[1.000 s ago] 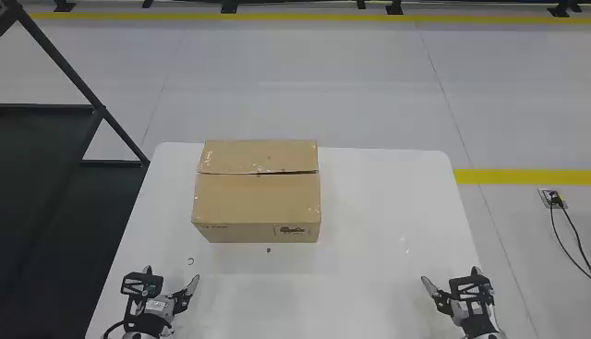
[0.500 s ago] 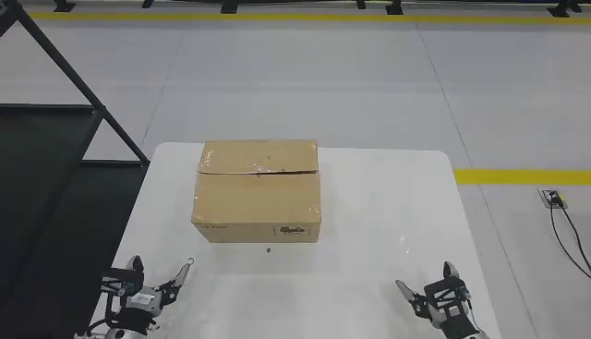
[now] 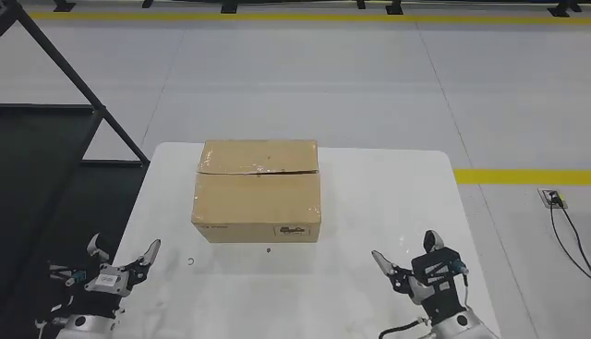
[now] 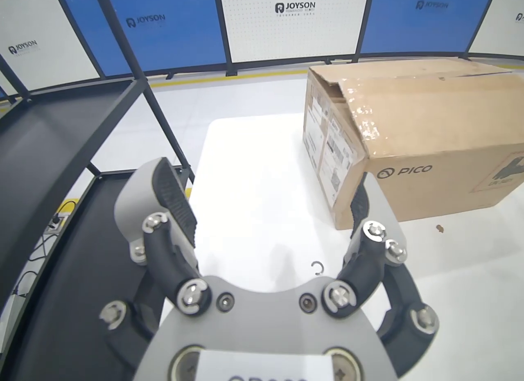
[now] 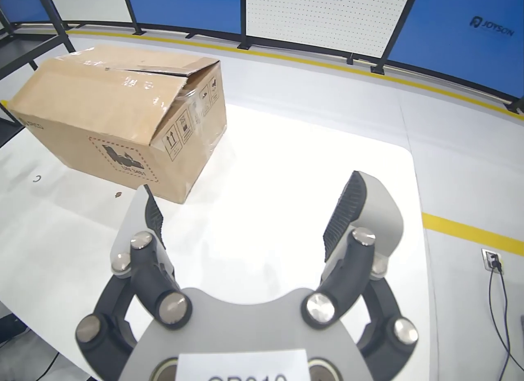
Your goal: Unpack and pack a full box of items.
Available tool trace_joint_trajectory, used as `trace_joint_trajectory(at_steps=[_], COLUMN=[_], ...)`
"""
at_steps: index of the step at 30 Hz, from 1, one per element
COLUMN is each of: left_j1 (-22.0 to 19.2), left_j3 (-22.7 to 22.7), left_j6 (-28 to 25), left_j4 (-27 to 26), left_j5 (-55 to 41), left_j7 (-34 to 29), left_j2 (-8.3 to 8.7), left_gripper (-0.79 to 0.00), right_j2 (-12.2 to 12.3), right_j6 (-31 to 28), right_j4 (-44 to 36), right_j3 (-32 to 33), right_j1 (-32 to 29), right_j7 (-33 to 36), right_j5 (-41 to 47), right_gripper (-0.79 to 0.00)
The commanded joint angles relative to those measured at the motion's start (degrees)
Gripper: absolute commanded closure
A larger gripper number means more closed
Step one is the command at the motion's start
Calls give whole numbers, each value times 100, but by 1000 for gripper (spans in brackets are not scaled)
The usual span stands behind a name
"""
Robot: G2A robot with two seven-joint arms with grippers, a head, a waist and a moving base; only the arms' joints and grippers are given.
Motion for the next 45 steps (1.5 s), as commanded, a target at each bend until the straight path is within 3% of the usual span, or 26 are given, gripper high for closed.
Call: trace_joint_trajectory(at_steps=[1,8,11,18,27,35,38,45], left_j1=[0,-14,-250,-883,-1975,-2044,-2079,-3032], left_j3=[0,5,50,89,505,536,567,982], left_j6=[-2,6,-6,-125,176,241,266,547], left_j4=[0,6,32,251,810,840,911,1532], left_j5=[0,-24,-21,97,-394,-409,-426,-221], left_j7=[0,-19,-190,-372,-747,-837,-895,-1165], left_j2=[0,-2,3,27,-14,-18,-22,-50], left_gripper=[-785,-785,-785,-785,-785,-785,-785,-785], right_j2=[0,0,-21,-92,-205,-202,-228,-451], right_j6=[-24,-24,-92,-482,-965,-928,-875,-733], right_j4=[0,0,61,524,1661,1696,1899,3107], right_j3=[0,0,-54,-450,-607,-601,-676,-1321], right_j1=[0,0,106,1149,2693,2737,2736,3797], right_j7=[0,0,-13,528,1184,1216,1170,968], right_j5=[2,2,364,1198,3436,3337,3685,5198], right_gripper=[-785,-785,-785,-785,-785,-785,-785,-785])
